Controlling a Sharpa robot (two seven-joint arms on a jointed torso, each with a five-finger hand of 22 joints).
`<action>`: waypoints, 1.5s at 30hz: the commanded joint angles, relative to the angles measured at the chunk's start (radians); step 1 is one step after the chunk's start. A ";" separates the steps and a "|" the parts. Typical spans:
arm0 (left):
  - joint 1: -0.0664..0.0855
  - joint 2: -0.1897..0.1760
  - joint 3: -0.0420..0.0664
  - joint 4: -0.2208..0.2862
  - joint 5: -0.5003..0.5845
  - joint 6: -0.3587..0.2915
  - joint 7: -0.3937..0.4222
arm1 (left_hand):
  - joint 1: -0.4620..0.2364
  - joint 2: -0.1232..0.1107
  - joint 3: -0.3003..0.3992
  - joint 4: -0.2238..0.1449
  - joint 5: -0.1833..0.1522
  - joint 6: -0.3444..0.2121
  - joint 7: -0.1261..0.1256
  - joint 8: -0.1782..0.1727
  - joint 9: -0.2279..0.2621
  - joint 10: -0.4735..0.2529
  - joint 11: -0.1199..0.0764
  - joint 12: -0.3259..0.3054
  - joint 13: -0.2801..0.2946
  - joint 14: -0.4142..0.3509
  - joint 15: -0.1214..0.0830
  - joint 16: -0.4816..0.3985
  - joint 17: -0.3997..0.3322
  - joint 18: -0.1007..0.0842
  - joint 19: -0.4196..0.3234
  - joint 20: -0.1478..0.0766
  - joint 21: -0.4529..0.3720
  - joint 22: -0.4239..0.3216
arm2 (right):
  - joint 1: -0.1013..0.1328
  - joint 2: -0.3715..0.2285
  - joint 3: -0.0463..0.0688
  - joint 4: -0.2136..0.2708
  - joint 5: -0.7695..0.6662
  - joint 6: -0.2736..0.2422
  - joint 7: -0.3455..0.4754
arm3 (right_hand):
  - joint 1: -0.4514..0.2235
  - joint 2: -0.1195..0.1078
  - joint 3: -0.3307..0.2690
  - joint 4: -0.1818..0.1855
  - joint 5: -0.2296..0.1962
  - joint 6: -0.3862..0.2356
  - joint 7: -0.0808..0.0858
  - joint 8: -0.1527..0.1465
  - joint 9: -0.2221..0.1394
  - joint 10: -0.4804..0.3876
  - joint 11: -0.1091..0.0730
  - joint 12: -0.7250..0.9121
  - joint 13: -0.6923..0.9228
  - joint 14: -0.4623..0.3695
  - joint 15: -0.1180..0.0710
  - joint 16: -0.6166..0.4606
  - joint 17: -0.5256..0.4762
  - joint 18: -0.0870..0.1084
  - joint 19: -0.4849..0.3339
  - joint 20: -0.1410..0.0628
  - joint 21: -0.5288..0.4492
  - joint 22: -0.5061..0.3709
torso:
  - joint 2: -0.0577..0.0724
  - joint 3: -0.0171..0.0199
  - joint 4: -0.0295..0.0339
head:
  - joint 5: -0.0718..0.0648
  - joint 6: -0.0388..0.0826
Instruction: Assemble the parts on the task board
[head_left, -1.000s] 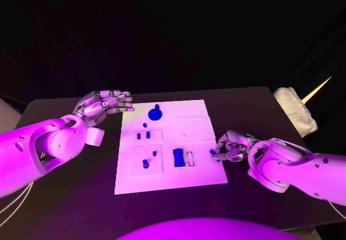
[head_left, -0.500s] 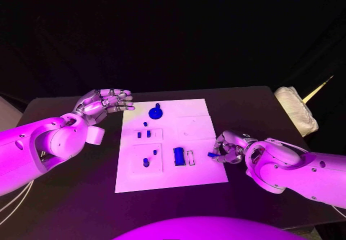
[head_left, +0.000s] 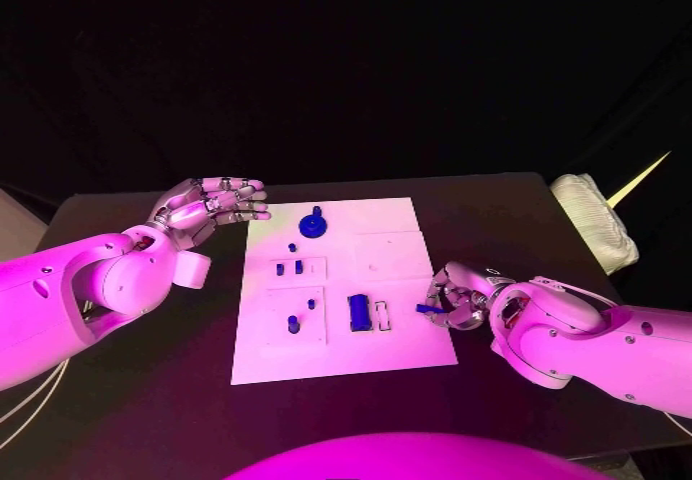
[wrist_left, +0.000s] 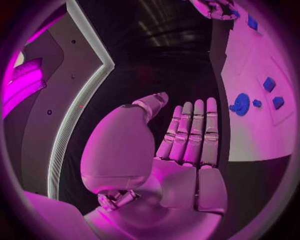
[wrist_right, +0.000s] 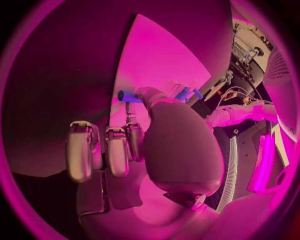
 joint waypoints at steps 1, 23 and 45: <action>-0.001 0.002 0.001 0.002 -0.004 0.011 0.011 | 0.001 0.003 -0.004 0.001 0.000 -0.008 0.006 0.003 -0.001 -0.007 0.000 0.003 0.002 -0.008 0.000 -0.002 0.001 0.010 0.009 0.000 -0.003 -0.001 | 0.011 -0.004 -0.004 0.011 0.142 -0.044 0.007 | -0.015 -0.001 0.012 -0.002 0.008 0.008 -0.003 0.007 0.011 0.037 -0.009 0.008 0.161 0.089 -0.009 0.007 0.184 -0.018 0.076 -0.007 0.007 0.229 | -0.001 -0.0005 -0.0007 | 0.003 0.000; 0.000 0.005 0.001 0.006 -0.004 0.011 0.013 | 0.001 0.004 -0.004 0.001 0.000 -0.008 0.006 0.003 -0.001 -0.007 0.000 0.004 0.002 -0.008 0.000 -0.002 0.001 0.010 0.009 0.000 -0.004 -0.001 | 0.027 0.102 -0.003 0.006 0.429 -0.067 0.016 | -0.202 0.018 0.012 0.006 -0.165 0.012 -0.007 0.021 0.029 0.049 -0.010 0.028 0.175 0.094 -0.009 0.017 0.204 -0.020 0.078 -0.007 0.017 0.231 | 0.001 0.0008 -0.0003 | 0.005 -0.003; 0.000 0.002 0.001 0.008 -0.004 0.013 0.009 | 0.001 0.004 -0.004 0.001 0.000 -0.008 0.006 0.003 -0.001 -0.007 0.000 0.004 0.002 -0.008 0.000 -0.002 0.001 0.010 0.009 0.000 -0.004 -0.001 | 0.008 0.152 -0.003 -0.027 0.357 -0.097 0.010 | -0.227 0.022 0.011 0.005 -0.173 0.021 -0.012 0.027 0.033 0.052 -0.013 0.031 0.177 0.094 -0.011 0.018 0.207 -0.020 0.077 -0.008 0.016 0.231 | 0.002 0.0014 -0.0012 | 0.010 -0.007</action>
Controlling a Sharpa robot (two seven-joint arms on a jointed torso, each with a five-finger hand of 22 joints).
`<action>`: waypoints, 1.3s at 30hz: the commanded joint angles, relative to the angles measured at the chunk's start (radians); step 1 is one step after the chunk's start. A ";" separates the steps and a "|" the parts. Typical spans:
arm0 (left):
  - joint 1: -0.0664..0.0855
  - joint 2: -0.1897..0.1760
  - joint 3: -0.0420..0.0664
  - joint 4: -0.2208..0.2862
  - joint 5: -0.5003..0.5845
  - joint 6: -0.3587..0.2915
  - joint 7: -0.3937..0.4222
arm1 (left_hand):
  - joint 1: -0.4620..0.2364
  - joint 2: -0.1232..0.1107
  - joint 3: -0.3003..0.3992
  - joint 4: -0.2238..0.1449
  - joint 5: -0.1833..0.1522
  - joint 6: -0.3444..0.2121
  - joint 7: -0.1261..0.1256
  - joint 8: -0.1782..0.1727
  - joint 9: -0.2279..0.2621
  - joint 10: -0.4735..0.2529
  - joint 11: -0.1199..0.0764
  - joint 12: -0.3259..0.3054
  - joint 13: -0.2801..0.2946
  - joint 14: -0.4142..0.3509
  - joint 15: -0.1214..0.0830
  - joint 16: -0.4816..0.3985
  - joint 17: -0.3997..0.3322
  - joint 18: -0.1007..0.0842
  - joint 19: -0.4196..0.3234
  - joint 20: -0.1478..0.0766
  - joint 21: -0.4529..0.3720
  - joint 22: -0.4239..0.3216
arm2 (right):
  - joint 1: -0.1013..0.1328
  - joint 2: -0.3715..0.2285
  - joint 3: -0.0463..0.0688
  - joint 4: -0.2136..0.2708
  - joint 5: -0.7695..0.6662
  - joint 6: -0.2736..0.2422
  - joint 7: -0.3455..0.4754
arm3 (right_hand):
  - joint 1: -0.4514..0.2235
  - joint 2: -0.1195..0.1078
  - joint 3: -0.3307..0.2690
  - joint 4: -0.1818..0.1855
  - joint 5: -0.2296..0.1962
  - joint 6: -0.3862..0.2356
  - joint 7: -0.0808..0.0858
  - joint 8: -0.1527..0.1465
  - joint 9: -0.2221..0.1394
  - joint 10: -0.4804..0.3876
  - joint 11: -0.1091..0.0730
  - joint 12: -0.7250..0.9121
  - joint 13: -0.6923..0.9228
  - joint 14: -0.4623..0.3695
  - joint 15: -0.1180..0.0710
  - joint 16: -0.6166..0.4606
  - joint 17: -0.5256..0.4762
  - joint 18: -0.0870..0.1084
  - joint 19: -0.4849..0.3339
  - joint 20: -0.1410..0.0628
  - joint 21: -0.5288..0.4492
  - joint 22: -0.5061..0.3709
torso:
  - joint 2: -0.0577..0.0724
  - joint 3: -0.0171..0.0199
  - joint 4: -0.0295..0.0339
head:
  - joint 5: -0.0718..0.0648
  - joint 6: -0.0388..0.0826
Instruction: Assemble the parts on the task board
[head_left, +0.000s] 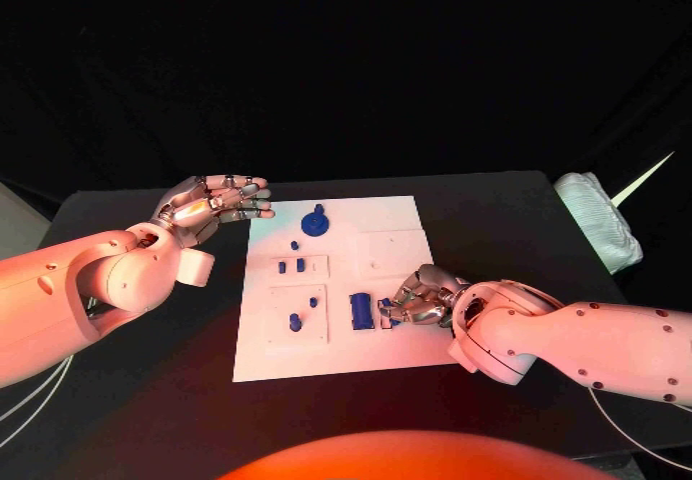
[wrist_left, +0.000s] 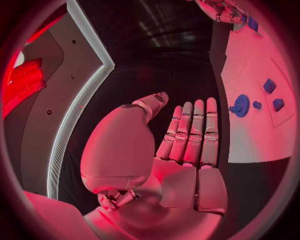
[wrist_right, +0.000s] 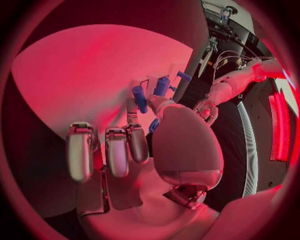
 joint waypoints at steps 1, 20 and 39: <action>0.000 0.001 0.001 0.003 -0.003 0.013 0.009 | 0.001 0.004 -0.004 0.001 0.000 -0.005 0.009 0.003 -0.001 -0.007 0.000 0.004 0.001 -0.008 0.000 -0.002 0.002 0.010 0.009 0.000 -0.004 -0.002 | -0.002 0.002 0.000 0.004 -0.023 -0.004 0.008 | -0.010 0.003 -0.005 -0.001 -0.004 0.009 0.000 0.004 0.002 0.052 -0.006 0.005 0.178 0.092 -0.006 0.005 0.206 -0.020 0.077 -0.008 0.002 0.232 | 0.000 0.0002 -0.0018 | 0.003 -0.002; 0.000 -0.001 0.001 0.002 -0.003 0.016 0.003 | 0.000 0.005 -0.005 0.001 0.000 -0.005 0.009 0.005 -0.002 -0.009 0.000 0.006 0.001 -0.009 -0.001 -0.002 0.002 0.010 0.010 0.000 -0.006 -0.003 | -0.002 -0.002 0.000 0.015 -0.030 0.051 -0.012 | -0.065 0.014 -0.007 0.002 -0.020 0.013 -0.002 0.009 0.006 0.054 -0.009 0.004 0.178 0.092 -0.009 0.006 0.209 -0.021 0.078 -0.011 0.005 0.232 | -0.001 0.0000 -0.0012 | 0.007 -0.007; 0.000 -0.003 0.001 0.000 -0.003 0.015 0.001 | 0.000 0.005 -0.005 0.001 0.000 -0.005 0.009 0.005 -0.002 -0.009 0.000 0.006 0.001 -0.009 -0.001 -0.002 0.002 0.010 0.010 0.000 -0.006 -0.003 | -0.002 -0.005 0.000 0.019 -0.058 0.049 -0.005 | -0.139 0.007 -0.054 0.003 -0.008 0.012 -0.003 0.012 0.011 0.054 -0.010 -0.002 0.177 0.092 -0.009 0.004 0.205 -0.020 0.076 -0.012 -0.002 0.230 | -0.001 0.0006 -0.0017 | 0.009 -0.010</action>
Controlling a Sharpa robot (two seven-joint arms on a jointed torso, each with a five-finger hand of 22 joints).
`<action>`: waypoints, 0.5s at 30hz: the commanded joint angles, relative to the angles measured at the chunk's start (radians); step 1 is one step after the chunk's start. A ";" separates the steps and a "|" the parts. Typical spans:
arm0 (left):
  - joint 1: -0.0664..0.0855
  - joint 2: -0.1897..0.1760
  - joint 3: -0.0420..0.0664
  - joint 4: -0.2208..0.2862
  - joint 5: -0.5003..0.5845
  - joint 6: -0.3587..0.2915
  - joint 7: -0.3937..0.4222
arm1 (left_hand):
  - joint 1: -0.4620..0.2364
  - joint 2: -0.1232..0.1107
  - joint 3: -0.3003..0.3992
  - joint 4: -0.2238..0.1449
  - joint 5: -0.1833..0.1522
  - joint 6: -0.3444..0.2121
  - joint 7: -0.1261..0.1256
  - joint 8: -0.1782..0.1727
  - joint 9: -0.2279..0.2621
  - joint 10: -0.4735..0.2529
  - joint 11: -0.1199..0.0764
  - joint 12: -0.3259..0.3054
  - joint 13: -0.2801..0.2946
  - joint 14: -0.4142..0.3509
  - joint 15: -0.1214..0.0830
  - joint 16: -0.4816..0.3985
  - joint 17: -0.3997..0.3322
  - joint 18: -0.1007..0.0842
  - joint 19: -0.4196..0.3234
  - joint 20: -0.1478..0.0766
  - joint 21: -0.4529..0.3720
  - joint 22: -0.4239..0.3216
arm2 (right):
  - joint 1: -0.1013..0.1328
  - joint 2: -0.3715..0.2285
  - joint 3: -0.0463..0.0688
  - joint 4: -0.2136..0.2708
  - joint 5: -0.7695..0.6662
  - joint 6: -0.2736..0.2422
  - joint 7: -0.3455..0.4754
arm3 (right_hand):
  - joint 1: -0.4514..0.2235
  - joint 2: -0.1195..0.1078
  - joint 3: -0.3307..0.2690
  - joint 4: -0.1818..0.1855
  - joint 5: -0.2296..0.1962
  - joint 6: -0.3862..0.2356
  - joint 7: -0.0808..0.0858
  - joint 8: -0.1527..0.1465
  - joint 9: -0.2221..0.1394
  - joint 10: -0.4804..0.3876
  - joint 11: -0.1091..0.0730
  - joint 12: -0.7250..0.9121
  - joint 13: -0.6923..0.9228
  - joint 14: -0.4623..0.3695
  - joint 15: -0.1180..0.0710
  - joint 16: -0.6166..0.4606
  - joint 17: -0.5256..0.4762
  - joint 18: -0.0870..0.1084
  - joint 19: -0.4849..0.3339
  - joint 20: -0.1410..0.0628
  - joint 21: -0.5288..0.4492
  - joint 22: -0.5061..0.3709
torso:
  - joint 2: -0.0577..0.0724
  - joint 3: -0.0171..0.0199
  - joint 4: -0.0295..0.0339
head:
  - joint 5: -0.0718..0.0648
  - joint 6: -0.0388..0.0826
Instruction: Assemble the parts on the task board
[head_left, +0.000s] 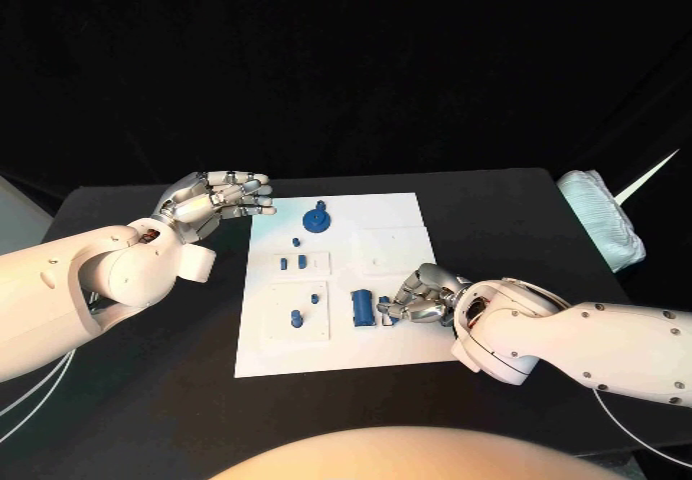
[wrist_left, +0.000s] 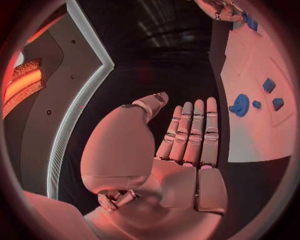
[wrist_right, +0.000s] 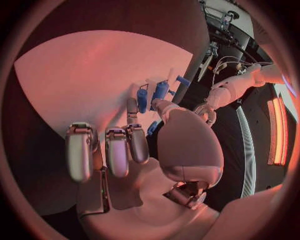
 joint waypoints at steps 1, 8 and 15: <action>0.000 0.000 0.001 0.001 -0.002 0.014 0.004 | 0.000 0.005 -0.005 0.001 0.000 -0.005 0.009 0.005 -0.001 -0.009 0.000 0.006 0.001 -0.009 -0.001 -0.002 0.001 0.010 0.007 -0.003 -0.006 -0.001 | -0.001 -0.002 0.000 0.008 -0.017 0.020 0.011 | -0.010 0.001 -0.006 -0.001 -0.001 0.005 -0.004 0.004 0.001 0.050 -0.006 -0.003 0.177 0.092 -0.009 0.000 0.206 -0.005 0.073 -0.008 -0.003 0.230 | 0.000 0.0002 0.0001 | 0.000 0.000; 0.000 -0.002 0.001 0.001 -0.001 0.015 0.003 | -0.001 0.006 -0.005 0.002 0.000 -0.006 0.009 0.006 -0.001 -0.010 0.000 0.007 0.001 -0.009 0.000 -0.002 0.001 0.010 0.007 -0.003 -0.007 -0.002 | -0.001 -0.024 0.000 0.034 -0.014 0.023 0.011 | -0.029 0.018 -0.015 0.001 0.011 0.004 -0.004 0.005 0.003 0.050 -0.006 -0.004 0.177 0.091 -0.010 0.000 0.205 -0.004 0.072 -0.009 -0.006 0.229 | 0.000 -0.0004 -0.0007 | 0.002 -0.002; 0.000 -0.003 0.001 0.000 -0.003 0.015 0.002 | -0.001 0.006 -0.005 0.002 0.000 -0.006 0.009 0.006 -0.001 -0.010 0.000 0.007 0.001 -0.009 0.000 -0.002 0.001 0.010 0.007 -0.003 -0.007 -0.002 | -0.001 -0.041 -0.001 0.046 -0.010 0.023 0.008 | -0.033 0.024 -0.016 0.000 0.015 0.004 -0.004 0.005 0.003 0.050 -0.007 -0.004 0.177 0.091 -0.010 0.000 0.205 -0.004 0.072 -0.009 -0.005 0.230 | -0.001 0.0003 -0.0008 | 0.003 -0.004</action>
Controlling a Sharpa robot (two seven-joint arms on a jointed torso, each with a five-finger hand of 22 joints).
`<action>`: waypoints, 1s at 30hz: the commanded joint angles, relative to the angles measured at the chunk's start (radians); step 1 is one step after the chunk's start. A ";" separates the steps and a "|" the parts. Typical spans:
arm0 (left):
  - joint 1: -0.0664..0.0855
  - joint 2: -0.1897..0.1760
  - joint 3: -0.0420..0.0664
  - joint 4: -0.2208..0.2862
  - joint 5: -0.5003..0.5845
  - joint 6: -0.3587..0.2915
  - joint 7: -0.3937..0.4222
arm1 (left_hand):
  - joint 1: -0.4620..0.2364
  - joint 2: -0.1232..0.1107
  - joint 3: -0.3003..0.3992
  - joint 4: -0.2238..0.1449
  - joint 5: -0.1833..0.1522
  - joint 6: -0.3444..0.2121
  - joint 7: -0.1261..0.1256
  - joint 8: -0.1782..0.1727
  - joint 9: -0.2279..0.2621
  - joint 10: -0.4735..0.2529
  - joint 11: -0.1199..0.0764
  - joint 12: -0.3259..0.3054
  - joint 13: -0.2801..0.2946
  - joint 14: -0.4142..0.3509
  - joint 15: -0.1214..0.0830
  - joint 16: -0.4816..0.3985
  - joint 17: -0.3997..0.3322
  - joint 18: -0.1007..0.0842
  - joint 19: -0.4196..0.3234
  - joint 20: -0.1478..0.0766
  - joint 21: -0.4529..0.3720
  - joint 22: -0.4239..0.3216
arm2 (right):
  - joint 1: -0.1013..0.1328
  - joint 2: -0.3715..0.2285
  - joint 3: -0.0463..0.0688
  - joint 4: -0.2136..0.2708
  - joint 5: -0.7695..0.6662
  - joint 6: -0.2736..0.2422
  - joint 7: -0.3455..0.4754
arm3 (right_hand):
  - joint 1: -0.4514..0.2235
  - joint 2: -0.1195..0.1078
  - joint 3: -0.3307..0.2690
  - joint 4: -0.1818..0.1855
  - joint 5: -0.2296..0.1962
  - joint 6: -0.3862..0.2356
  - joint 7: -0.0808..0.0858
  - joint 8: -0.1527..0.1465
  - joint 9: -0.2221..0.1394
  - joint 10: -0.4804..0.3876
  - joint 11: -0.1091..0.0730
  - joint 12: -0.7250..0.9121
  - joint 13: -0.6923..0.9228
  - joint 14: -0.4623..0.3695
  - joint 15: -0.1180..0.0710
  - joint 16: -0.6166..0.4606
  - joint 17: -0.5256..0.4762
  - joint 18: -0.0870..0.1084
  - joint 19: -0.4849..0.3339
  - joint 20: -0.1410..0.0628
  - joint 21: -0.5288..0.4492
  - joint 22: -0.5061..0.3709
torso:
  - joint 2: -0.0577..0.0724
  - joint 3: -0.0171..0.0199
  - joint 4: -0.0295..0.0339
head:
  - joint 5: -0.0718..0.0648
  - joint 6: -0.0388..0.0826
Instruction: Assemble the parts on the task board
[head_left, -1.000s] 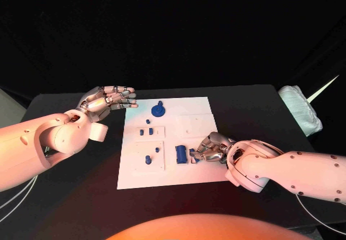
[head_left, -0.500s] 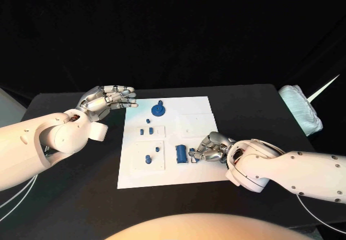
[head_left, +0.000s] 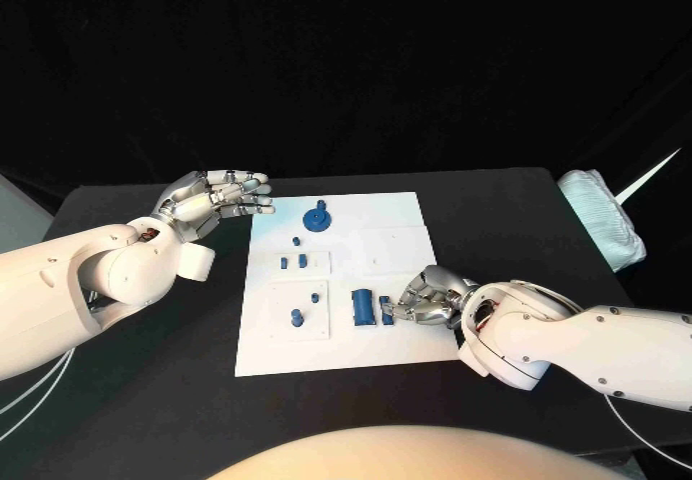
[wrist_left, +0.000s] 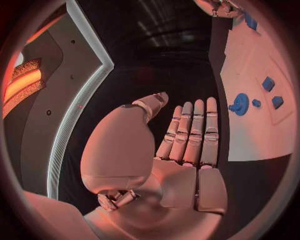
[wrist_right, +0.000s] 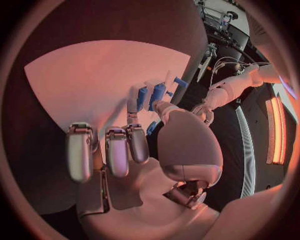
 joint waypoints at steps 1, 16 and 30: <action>0.000 0.001 0.001 0.001 -0.004 0.016 0.004 | -0.001 0.006 -0.005 0.002 0.000 -0.006 0.009 0.006 -0.002 -0.010 0.000 0.004 0.001 -0.009 0.000 -0.002 0.001 0.010 0.004 0.000 -0.007 -0.001 | -0.001 -0.005 0.000 0.007 -0.006 0.016 0.006 | -0.009 0.001 -0.006 -0.001 0.006 0.003 -0.004 0.006 0.002 0.050 -0.007 -0.005 0.177 0.095 -0.007 -0.001 0.204 -0.004 0.075 -0.005 -0.007 0.229 | 0.000 0.0008 0.0005 | 0.000 -0.001; 0.000 0.001 0.001 -0.001 -0.007 0.017 0.004 | -0.003 0.006 -0.006 0.004 0.000 -0.007 0.009 0.006 -0.002 -0.011 0.000 0.004 0.001 -0.010 0.000 -0.002 0.002 0.010 0.004 0.001 -0.008 -0.001 | -0.001 -0.013 0.000 -0.007 -0.036 0.061 0.023 | 0.153 -0.031 0.028 -0.092 -0.158 -0.006 -0.004 0.003 0.004 0.047 -0.007 -0.015 0.174 0.094 -0.007 -0.004 0.199 -0.002 0.072 -0.005 -0.017 0.227 | 0.000 0.0001 0.0021 | -0.001 0.000; 0.000 0.003 0.001 -0.002 -0.007 0.017 0.003 | -0.003 0.007 -0.006 0.004 0.000 -0.007 0.009 0.007 -0.002 -0.012 0.000 0.005 0.001 -0.011 0.000 -0.002 0.002 0.010 0.004 0.001 -0.008 -0.002 | -0.001 0.009 0.000 -0.026 -0.053 0.058 0.014 | 0.169 -0.026 0.032 -0.093 -0.198 -0.002 -0.002 0.001 0.003 0.048 -0.006 -0.014 0.176 0.094 -0.006 -0.003 0.201 -0.003 0.073 -0.004 -0.015 0.227 | 0.001 0.0002 0.0025 | -0.002 -0.002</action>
